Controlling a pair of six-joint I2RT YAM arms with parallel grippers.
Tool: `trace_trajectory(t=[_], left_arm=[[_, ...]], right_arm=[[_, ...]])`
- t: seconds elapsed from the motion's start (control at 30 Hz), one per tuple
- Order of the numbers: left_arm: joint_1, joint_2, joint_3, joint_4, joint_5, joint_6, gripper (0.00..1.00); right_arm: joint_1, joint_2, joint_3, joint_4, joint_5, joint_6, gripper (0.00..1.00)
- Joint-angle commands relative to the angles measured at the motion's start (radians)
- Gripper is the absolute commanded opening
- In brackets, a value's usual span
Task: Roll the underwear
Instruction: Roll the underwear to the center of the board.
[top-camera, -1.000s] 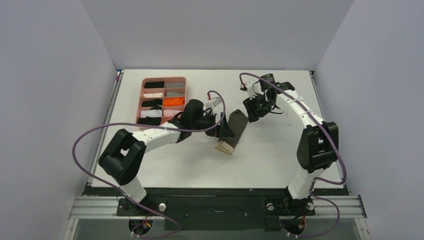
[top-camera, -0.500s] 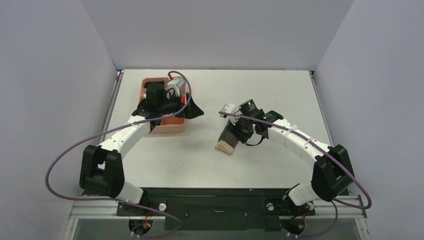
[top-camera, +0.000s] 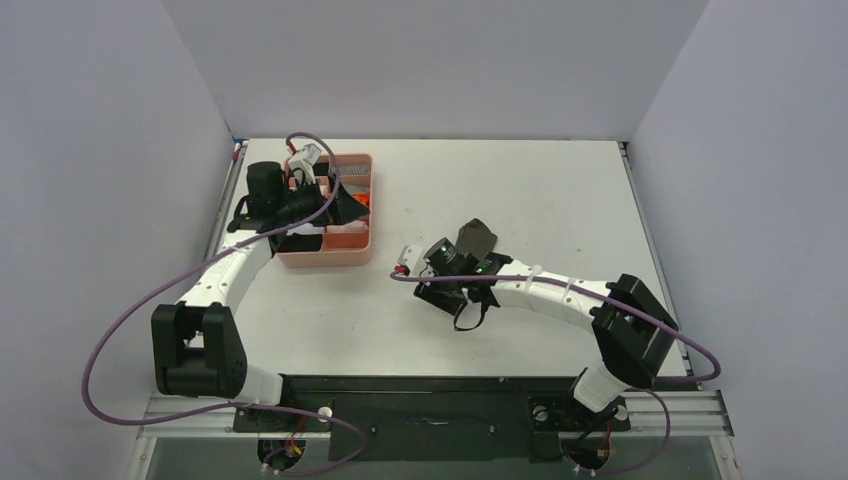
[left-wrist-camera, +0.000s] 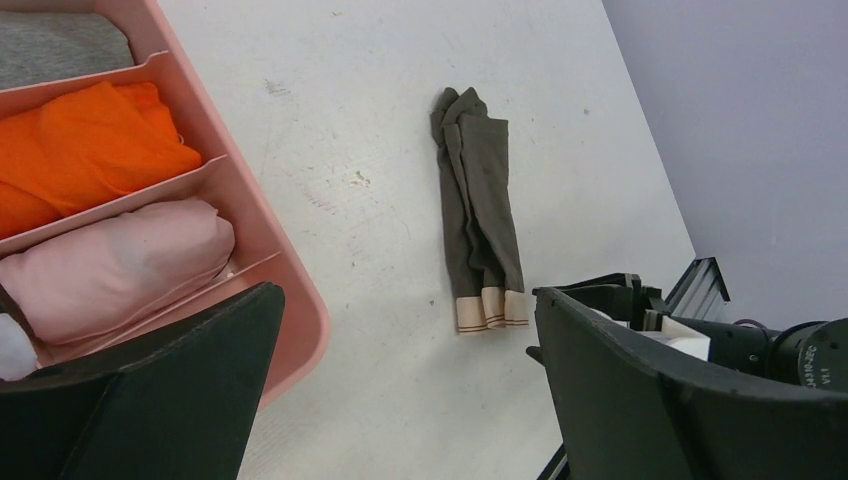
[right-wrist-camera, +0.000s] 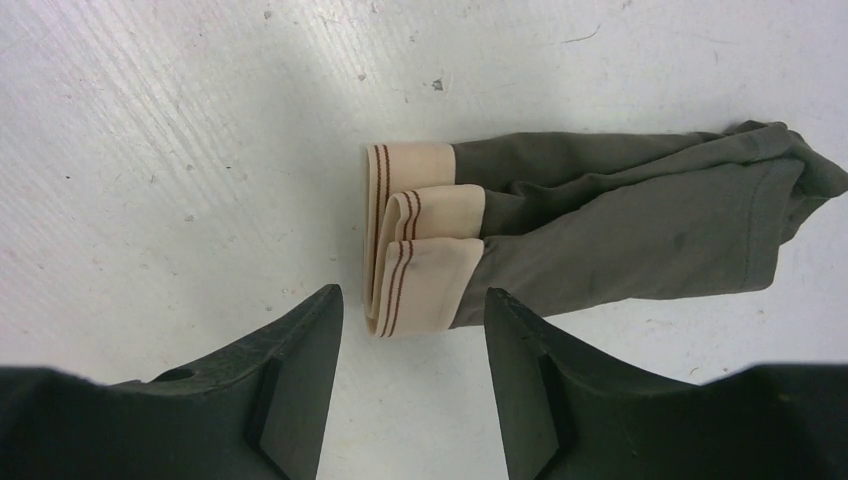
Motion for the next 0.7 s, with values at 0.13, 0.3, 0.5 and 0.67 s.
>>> trace_trajectory(t=[0.13, 0.3, 0.5, 0.67], left_arm=[[0.005, -0.001, 0.027, 0.025, 0.045, -0.002, 0.97], [0.005, 0.014, 0.027, 0.033, 0.049, -0.011, 0.97], [0.005, 0.026, 0.027, 0.034, 0.055, -0.013, 0.97], [0.005, 0.031, 0.024, 0.037, 0.054, -0.014, 0.97]], right_arm=[[0.042, 0.024, -0.01, 0.025, 0.094, 0.039, 0.54], [0.048, 0.033, -0.02, 0.012, 0.101, 0.041, 0.56], [0.055, 0.031, -0.039, 0.006, 0.121, 0.036, 0.56], [0.058, 0.023, -0.056, 0.002, 0.122, 0.034, 0.56]])
